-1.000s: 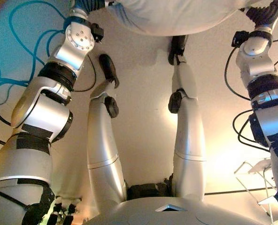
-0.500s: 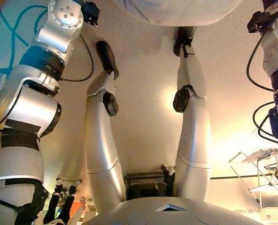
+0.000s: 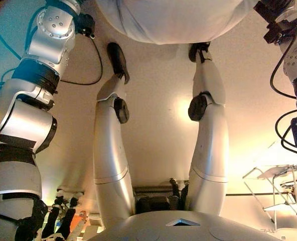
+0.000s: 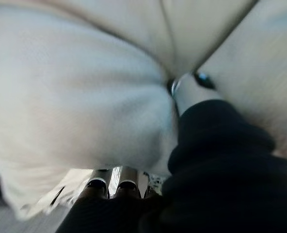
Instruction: Pick up the cushion and take it to the sofa
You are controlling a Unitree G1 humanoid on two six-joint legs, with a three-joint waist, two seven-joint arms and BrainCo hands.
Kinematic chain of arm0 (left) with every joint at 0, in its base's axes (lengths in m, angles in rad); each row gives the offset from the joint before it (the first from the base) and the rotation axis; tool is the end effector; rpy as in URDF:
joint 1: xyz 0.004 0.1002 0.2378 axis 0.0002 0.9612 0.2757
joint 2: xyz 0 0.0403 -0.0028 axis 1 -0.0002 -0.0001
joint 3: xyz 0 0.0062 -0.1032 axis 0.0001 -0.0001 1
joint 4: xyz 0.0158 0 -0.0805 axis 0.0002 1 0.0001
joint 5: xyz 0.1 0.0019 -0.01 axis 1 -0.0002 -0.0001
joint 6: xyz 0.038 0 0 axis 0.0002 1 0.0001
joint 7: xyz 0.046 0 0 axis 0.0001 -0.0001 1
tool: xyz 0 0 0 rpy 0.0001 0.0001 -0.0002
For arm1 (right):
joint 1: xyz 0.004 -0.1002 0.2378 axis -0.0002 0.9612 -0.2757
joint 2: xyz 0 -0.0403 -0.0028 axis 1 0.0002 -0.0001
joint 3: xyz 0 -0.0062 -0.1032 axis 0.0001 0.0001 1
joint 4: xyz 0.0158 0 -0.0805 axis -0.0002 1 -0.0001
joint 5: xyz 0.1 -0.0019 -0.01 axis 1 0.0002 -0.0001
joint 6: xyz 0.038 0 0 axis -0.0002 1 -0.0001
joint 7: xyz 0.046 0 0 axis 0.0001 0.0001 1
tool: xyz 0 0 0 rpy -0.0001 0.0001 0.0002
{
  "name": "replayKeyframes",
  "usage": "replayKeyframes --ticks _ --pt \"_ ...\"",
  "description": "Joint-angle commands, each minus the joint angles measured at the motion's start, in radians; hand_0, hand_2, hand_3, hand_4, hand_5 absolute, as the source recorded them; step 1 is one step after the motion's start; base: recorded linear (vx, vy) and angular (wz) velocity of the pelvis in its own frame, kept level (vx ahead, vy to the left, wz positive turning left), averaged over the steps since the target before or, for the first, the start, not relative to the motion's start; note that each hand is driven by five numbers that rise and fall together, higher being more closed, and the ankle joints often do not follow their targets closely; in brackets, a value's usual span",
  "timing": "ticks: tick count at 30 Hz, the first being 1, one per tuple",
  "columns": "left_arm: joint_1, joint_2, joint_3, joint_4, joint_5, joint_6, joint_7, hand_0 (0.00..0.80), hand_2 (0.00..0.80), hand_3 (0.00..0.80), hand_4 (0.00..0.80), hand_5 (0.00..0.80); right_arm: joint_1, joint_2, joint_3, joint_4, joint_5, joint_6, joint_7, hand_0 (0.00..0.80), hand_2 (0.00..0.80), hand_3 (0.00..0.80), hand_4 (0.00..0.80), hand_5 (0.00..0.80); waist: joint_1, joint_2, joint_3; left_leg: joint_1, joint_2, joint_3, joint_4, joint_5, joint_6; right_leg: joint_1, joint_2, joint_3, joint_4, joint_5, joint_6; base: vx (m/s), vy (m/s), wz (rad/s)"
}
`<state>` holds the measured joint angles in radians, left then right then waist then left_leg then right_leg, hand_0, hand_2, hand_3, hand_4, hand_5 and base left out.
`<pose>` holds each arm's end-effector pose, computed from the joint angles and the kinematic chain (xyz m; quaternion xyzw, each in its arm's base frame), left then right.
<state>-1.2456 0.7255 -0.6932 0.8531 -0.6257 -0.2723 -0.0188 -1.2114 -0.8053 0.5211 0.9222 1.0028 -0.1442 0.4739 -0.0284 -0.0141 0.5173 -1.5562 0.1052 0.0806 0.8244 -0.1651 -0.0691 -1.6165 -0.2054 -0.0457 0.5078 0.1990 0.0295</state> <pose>0.3568 0.2068 0.2657 0.2232 -0.2296 -0.0716 0.9446 0.3481 -0.2615 0.2709 -0.0337 -0.1827 0.1916 0.9637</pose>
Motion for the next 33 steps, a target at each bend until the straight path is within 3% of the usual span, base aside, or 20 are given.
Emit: replayKeyframes --ticks 1,4,5,6,7,8,9,12,14,18,24,31,33 --pt "0.038 -0.071 0.021 -0.188 -0.014 -0.092 -0.073 0.8 0.8 0.8 0.8 0.8 -0.048 0.032 0.029 -0.193 0.048 -0.067 0.049 0.8 0.8 0.8 0.8 0.8 -0.006 0.045 0.003 -0.014 -0.01 -0.066 -0.162 0.096 -0.023 0.047 -0.04 0.0 0.174 -0.21 0.098 -0.016 0.004 0.09" --pt "0.066 -0.071 0.039 -0.224 -0.01 -0.11 -0.074 0.8 0.8 0.8 0.8 0.8 -0.017 0.028 -0.005 -0.217 0.025 -0.072 0.032 0.8 0.8 0.8 0.8 0.8 -0.003 0.047 0.003 -0.013 -0.008 -0.078 -0.157 0.102 -0.023 0.061 -0.042 -0.008 0.164 -0.202 0.106 -0.035 0.009 0.05" --pt "0.076 -0.073 0.045 -0.231 -0.07 -0.151 -0.117 0.8 0.8 0.8 0.8 0.8 -0.008 0.026 -0.014 -0.222 0.019 -0.073 0.032 0.8 0.8 0.8 0.8 0.8 -0.001 0.05 0.003 -0.013 -0.008 -0.082 -0.152 0.106 -0.023 0.068 -0.042 -0.011 0.16 -0.197 0.107 -0.045 0.048 -0.01" --pt "0.025 -0.047 0.053 -0.186 -0.131 -0.123 -0.178 0.8 0.8 0.8 0.8 0.8 -0.004 0.028 -0.017 -0.187 0.013 -0.079 0.066 0.8 0.8 0.8 0.8 0.8 -0.01 0.056 0.003 -0.008 -0.004 -0.082 -0.154 0.116 -0.026 0.075 -0.038 -0.009 0.168 -0.193 0.11 -0.027 0.066 -0.04" --pt "-0.019 -0.022 0.046 -0.155 -0.205 -0.028 -0.232 0.8 0.8 0.8 0.8 0.8 0.0 0.02 -0.008 -0.181 0.016 -0.081 0.067 0.8 0.8 0.8 0.8 0.8 -0.01 0.058 0.003 0.009 0.001 -0.073 -0.147 0.121 -0.033 0.093 -0.045 -0.012 0.171 -0.191 0.111 -0.023 0.074 -0.04" --pt "-0.015 -0.006 0.037 -0.119 -0.178 -0.132 -0.251 0.8 0.8 0.8 0.8 0.8 0.008 0.011 -0.013 -0.173 0.025 -0.078 0.088 0.8 0.8 0.8 0.8 0.8 -0.012 0.056 0.003 0.021 0.005 -0.071 -0.138 0.122 -0.033 0.109 -0.046 -0.012 0.176 -0.191 0.109 -0.02 0.031 -0.06" --pt "0.01 0.002 0.029 -0.104 -0.164 -0.379 -0.28 0.8 0.8 0.8 0.8 0.8 0.025 0.006 -0.014 -0.155 0.038 -0.092 0.114 0.8 0.8 0.8 0.8 0.8 -0.011 0.054 0.003 0.051 0.007 -0.074 -0.145 0.123 -0.034 0.139 -0.046 -0.015 0.163 -0.187 0.109 -0.024 0.001 -0.1" --pt "0.157 -0.037 0.064 -0.111 -0.144 -0.467 -0.29 0.8 0.8 0.8 0.8 0.8 0.128 0.032 -0.058 -0.155 0.027 -0.152 0.157 0.8 0.8 0.8 0.8 0.8 -0.002 0.043 0.003 0.15 0.016 -0.082 -0.181 0.134 -0.037 0.243 -0.046 -0.027 0.124 -0.182 0.11 -0.006 -0.046 -0.1" --pt "0.243 -0.072 0.092 -0.125 -0.128 -0.424 -0.285 0.8 0.8 0.8 0.8 0.8 0.186 0.059 -0.076 -0.184 -0.007 -0.167 0.14 0.8 0.8 0.8 0.8 0.8 0.004 0.04 0.003 0.217 0.023 -0.086 -0.182 0.11 -0.049 0.312 -0.043 -0.029 0.125 -0.211 0.118 0.087 -0.056 -0.06" --pt "0.416 -0.1 0.148 -0.207 -0.11 -0.35 -0.26 0.8 0.8 0.8 0.8 0.8 0.293 0.073 -0.117 -0.297 -0.05 -0.166 0.093 0.8 0.8 0.8 0.8 0.8 0.011 0.04 0.003 0.34 0.04 -0.07 -0.199 0.125 -0.063 0.439 -0.045 -0.039 0.099 -0.208 0.117 0.044 -0.006 -0.04" --pt "0.559 -0.107 0.207 -0.365 -0.086 -0.273 -0.223 0.8 0.8 0.8 0.8 0.8 0.472 0.104 -0.205 -0.423 -0.107 -0.169 0.076 0.8 0.8 0.8 0.8 0.8 0.01 0.029 0.003 0.553 0.054 -0.043 -0.263 0.119 -0.063 0.638 -0.057 -0.056 0.015 -0.207 0.12 0.048 -0.012 0.08" --pt "0.711 -0.153 0.28 -0.454 -0.081 -0.256 -0.254 0.8 0.8 0.8 0.8 0.8 0.69 0.191 -0.311 -0.524 -0.172 -0.203 0.07 0.8 0.8 0.8 0.8 0.8 0.018 -0.003 0.002 0.832 0.033 0.002 -0.367 0.102 -0.047 0.92 -0.067 -0.118 -0.116 -0.21 0.127 0.083 -0.032 0.01" --pt "0.769 -0.169 0.312 -0.497 -0.069 -0.257 -0.265 0.8 0.8 0.8 0.8 0.8 0.769 0.229 -0.35 -0.582 -0.201 -0.221 0.069 0.8 0.8 0.8 0.8 0.8 0.021 -0.014 -0.028 0.916 0.022 0.02 -0.405 0.091 -0.042 1.011 -0.065 -0.14 -0.164 -0.215 0.127 0.058 -0.042 0.13"
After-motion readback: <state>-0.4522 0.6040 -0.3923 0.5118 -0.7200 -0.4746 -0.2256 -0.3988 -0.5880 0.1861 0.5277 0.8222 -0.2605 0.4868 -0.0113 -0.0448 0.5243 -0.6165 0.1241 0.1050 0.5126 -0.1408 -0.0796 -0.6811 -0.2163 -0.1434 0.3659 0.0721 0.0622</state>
